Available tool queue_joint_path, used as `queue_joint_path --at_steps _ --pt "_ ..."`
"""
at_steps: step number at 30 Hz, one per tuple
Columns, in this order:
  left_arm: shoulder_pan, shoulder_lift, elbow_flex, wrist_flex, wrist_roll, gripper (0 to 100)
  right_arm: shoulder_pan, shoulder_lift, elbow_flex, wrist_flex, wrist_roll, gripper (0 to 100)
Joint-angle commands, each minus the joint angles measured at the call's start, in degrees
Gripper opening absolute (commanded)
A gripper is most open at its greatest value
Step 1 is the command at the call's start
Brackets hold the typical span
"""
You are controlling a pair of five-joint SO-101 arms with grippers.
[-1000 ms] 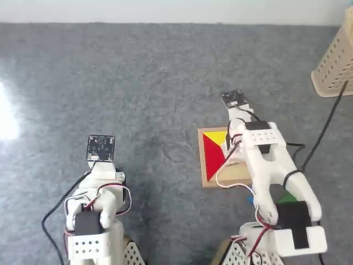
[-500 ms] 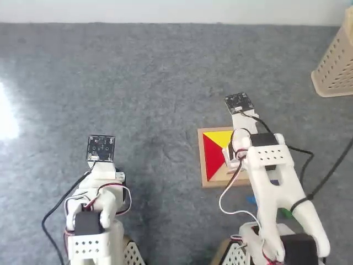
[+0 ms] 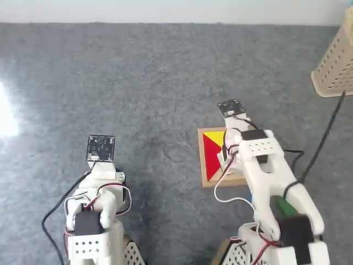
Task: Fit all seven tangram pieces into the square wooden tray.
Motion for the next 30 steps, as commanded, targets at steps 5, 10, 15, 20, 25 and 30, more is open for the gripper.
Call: queue_joint_path --at_steps 5,10,15,20,25,30 --pt "0.0 -1.0 -0.7 0.3 0.4 1 -0.3 0.0 -2.5 -0.3 -0.7 19.5" --pt "0.0 -1.0 -0.7 0.3 0.4 1 -0.4 -2.0 -2.2 -0.6 -0.4 19.5" --pt "0.0 -1.0 -0.7 0.3 0.4 1 -3.7 -2.6 -2.3 -0.6 -0.4 19.5" --pt "0.0 -1.0 -0.7 0.3 0.4 1 -4.3 -2.6 -2.8 -0.7 -0.4 19.5" --pt "0.0 -1.0 -0.7 0.3 0.4 1 -4.0 -2.0 -2.7 -0.7 -0.6 19.5" --pt "0.0 -1.0 -0.7 0.3 0.4 1 -4.1 -0.2 -1.5 -0.7 -0.4 19.4"
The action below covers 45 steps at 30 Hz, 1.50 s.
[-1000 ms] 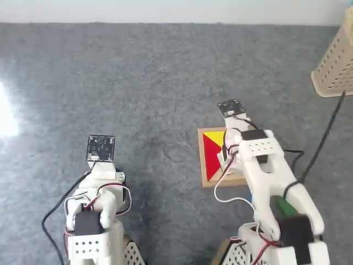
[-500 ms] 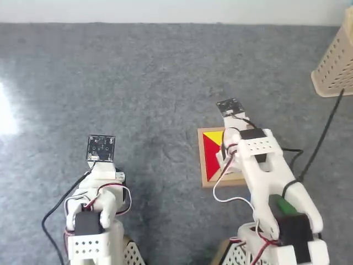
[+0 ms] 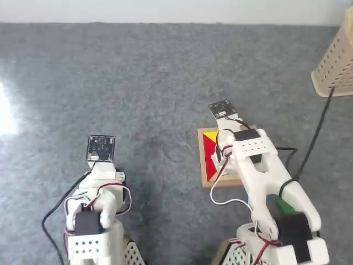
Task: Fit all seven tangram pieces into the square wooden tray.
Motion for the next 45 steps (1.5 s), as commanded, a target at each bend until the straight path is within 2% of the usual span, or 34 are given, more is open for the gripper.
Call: queue_joint_path --at_steps 1,6,12,17,28,35,39,41,45 --pt "0.0 -1.0 -0.7 0.3 0.4 1 -0.3 0.8 -1.1 -0.7 -0.2 19.4" --pt "0.0 -1.0 -0.7 0.3 0.4 1 -0.1 5.1 -1.6 -0.7 -0.2 18.9" --pt "0.0 -1.0 -0.7 0.3 0.4 1 0.0 5.5 -2.5 -0.6 -0.2 4.1" --pt "0.0 -1.0 -0.7 0.3 0.4 1 0.2 5.5 -4.0 0.0 -0.4 1.3" --pt "0.0 -1.0 -0.7 0.3 0.4 1 7.4 -0.1 -19.6 11.0 -0.1 1.3" --pt "0.0 -1.0 -0.7 0.3 0.4 1 7.3 3.8 -19.9 11.6 -0.1 1.2" --pt "0.0 -1.0 -0.7 0.3 0.4 1 7.0 -0.4 -14.5 14.5 1.3 1.7" --pt "0.0 -1.0 -0.7 0.3 0.4 1 7.0 -3.8 -9.7 12.2 0.8 5.2" --pt "0.0 -1.0 -0.7 0.3 0.4 1 6.1 -6.9 -4.6 9.6 -1.5 18.4"
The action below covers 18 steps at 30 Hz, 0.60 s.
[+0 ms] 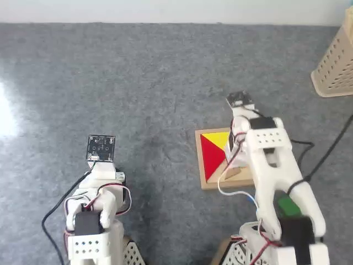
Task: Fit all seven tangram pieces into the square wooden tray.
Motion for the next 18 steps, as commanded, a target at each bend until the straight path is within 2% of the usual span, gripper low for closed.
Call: queue_joint_path --at_steps 1,8,13,18 --pt "0.0 -1.0 -0.7 0.3 0.4 1 -0.8 -3.9 1.5 -2.1 -1.1 19.6" --pt "0.0 -1.0 -0.7 0.3 0.4 1 -4.0 2.3 1.3 -7.3 -5.2 19.9" --pt "0.0 -1.0 -0.7 0.3 0.4 1 -3.7 5.1 1.3 -7.6 -5.4 19.9" --pt "0.0 -1.0 -0.7 0.3 0.4 1 -0.1 5.6 1.3 -8.0 -5.2 19.8"
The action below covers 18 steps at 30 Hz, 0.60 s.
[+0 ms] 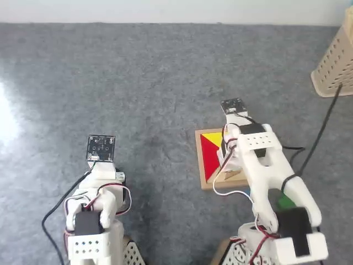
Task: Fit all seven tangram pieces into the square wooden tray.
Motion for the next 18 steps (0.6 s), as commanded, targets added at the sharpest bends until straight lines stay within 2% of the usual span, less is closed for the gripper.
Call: queue_joint_path --at_steps 1,4,9,18 --pt "0.0 -1.0 -0.7 0.3 0.4 1 1.5 0.2 -0.5 -1.2 -0.4 19.8" --pt "0.0 -1.0 -0.7 0.3 0.4 1 0.9 0.3 -0.2 -1.5 -0.4 19.2" --pt "0.0 -1.0 -0.7 0.3 0.4 1 -3.5 0.3 0.5 -1.8 -0.4 12.7" --pt "0.0 -1.0 -0.7 0.3 0.4 1 -5.3 4.6 0.2 -1.9 1.2 16.0"
